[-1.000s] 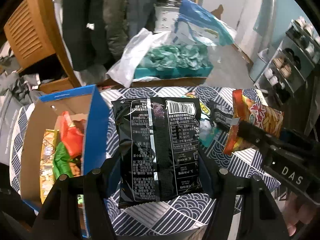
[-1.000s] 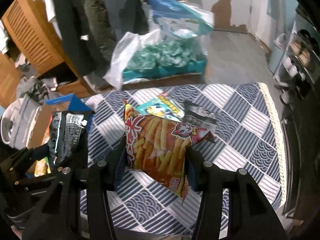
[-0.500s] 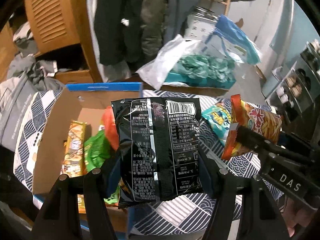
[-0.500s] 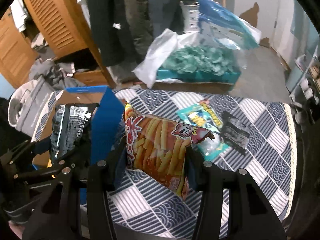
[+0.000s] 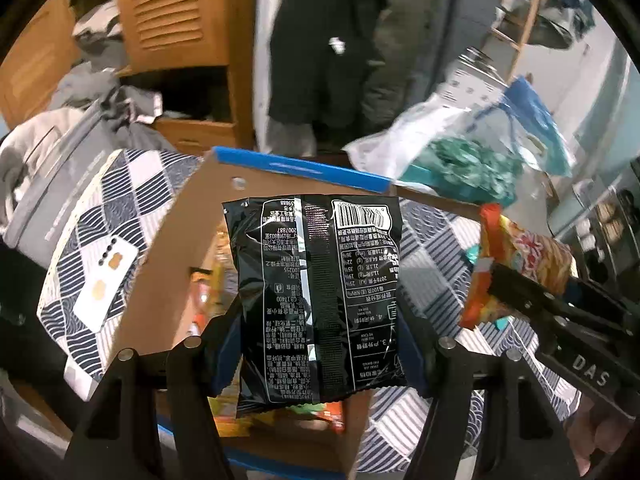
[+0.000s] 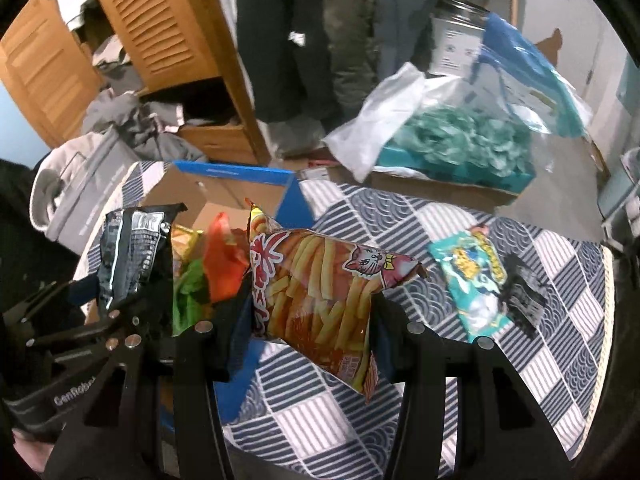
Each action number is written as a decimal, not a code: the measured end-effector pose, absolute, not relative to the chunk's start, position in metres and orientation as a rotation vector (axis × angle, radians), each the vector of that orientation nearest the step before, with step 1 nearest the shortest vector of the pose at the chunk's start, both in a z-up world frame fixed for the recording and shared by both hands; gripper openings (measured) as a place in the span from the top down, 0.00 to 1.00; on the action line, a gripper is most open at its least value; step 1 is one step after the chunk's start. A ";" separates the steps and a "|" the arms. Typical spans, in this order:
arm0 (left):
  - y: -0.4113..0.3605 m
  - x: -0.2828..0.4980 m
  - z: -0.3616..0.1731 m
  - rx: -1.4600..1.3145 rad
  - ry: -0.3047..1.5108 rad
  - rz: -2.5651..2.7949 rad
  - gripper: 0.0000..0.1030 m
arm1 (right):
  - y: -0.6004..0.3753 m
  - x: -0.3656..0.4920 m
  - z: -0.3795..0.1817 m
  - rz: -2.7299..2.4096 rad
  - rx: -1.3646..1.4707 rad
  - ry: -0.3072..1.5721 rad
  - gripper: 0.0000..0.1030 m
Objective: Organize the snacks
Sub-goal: 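Lift both bags and carry them over the cardboard box, then lower both bags into the box and open both tools, then move both tools back toward the teal bag and black packet, then grasp the teal bag with the left tool while the right tool grasps the black packet, then lift both snacks and carry them over the cardboard box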
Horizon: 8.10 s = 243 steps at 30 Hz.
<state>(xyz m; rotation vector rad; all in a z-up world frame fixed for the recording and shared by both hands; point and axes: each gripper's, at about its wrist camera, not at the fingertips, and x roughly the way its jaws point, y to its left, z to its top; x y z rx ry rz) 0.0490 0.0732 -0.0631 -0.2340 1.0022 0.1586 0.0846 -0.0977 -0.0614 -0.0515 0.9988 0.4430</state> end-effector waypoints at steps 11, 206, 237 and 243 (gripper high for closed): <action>0.134 0.045 -0.092 -0.300 1.047 0.262 0.34 | -0.047 0.086 -0.070 0.501 -0.103 1.015 0.52; -0.258 0.241 -0.246 -0.266 1.444 0.086 0.30 | -0.403 0.205 -0.195 0.347 -0.034 1.249 0.33; -0.172 0.139 -0.160 -0.024 1.302 -0.049 0.30 | -0.339 0.136 -0.140 0.338 -0.034 1.198 0.33; -0.163 0.125 -0.127 0.021 1.232 -0.073 0.30 | -0.323 0.126 -0.119 0.336 -0.023 1.157 0.33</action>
